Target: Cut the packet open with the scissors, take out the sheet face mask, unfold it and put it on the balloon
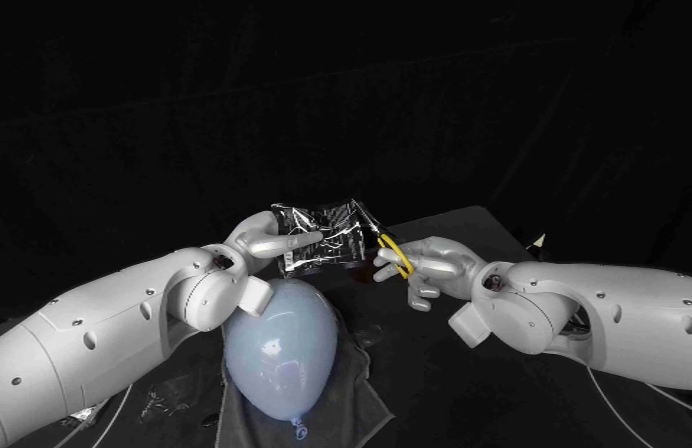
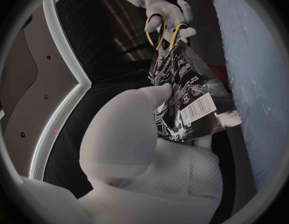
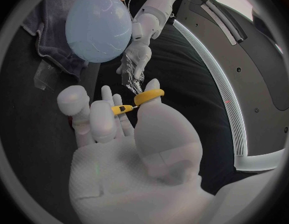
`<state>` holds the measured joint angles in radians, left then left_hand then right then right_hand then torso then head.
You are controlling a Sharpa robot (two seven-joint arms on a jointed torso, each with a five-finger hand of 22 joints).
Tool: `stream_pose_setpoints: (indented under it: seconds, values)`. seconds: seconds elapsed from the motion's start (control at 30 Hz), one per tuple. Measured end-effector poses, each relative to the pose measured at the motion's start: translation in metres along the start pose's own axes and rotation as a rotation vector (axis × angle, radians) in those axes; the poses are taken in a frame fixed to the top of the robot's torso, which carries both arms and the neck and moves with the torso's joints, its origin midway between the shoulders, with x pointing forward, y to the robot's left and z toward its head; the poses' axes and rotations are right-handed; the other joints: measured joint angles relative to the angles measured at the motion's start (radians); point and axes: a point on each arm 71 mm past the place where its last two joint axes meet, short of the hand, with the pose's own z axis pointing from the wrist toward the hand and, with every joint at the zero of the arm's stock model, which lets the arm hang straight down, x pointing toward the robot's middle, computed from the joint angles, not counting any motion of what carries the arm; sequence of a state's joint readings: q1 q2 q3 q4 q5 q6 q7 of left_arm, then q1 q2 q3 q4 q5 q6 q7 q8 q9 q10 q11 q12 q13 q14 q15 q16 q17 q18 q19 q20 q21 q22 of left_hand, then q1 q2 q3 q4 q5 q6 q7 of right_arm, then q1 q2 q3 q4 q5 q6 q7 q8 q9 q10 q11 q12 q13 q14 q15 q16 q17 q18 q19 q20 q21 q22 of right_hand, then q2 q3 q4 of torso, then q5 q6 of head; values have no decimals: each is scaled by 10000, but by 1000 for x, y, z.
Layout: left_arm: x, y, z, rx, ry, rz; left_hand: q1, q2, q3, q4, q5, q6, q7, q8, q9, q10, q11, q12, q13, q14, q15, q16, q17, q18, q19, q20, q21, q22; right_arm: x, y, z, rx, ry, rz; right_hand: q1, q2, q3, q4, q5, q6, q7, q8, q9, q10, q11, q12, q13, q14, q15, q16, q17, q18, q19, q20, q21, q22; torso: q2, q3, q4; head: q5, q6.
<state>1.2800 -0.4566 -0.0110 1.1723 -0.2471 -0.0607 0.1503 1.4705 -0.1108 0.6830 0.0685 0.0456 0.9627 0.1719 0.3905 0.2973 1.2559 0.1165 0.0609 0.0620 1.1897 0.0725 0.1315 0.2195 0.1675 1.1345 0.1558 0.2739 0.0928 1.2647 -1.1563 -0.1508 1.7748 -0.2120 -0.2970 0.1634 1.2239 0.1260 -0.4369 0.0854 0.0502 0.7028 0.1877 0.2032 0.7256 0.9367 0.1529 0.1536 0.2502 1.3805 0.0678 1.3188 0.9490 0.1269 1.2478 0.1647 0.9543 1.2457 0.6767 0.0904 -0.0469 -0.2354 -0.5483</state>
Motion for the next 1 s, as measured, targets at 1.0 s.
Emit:
stream_pose_setpoints:
  seconds: [1.0]
  values:
    - [8, -6, 0, 564, 320, 1486, -69, 6, 0, -55, 8, 12, 13, 23, 0, -16, 16, 0, -1, 0, 1, 0, 6, -61, 0, 0, 38, -3, 3, 15, 17, -159, 30, 14, 212, 213, -1, 59, 0, 1202, -115, 588, 18, 1891, -464, 795, -145, 434, -432, 393, 749, -37, 753, -317, 1237, 515, 7, -17, 10, -29, -80]
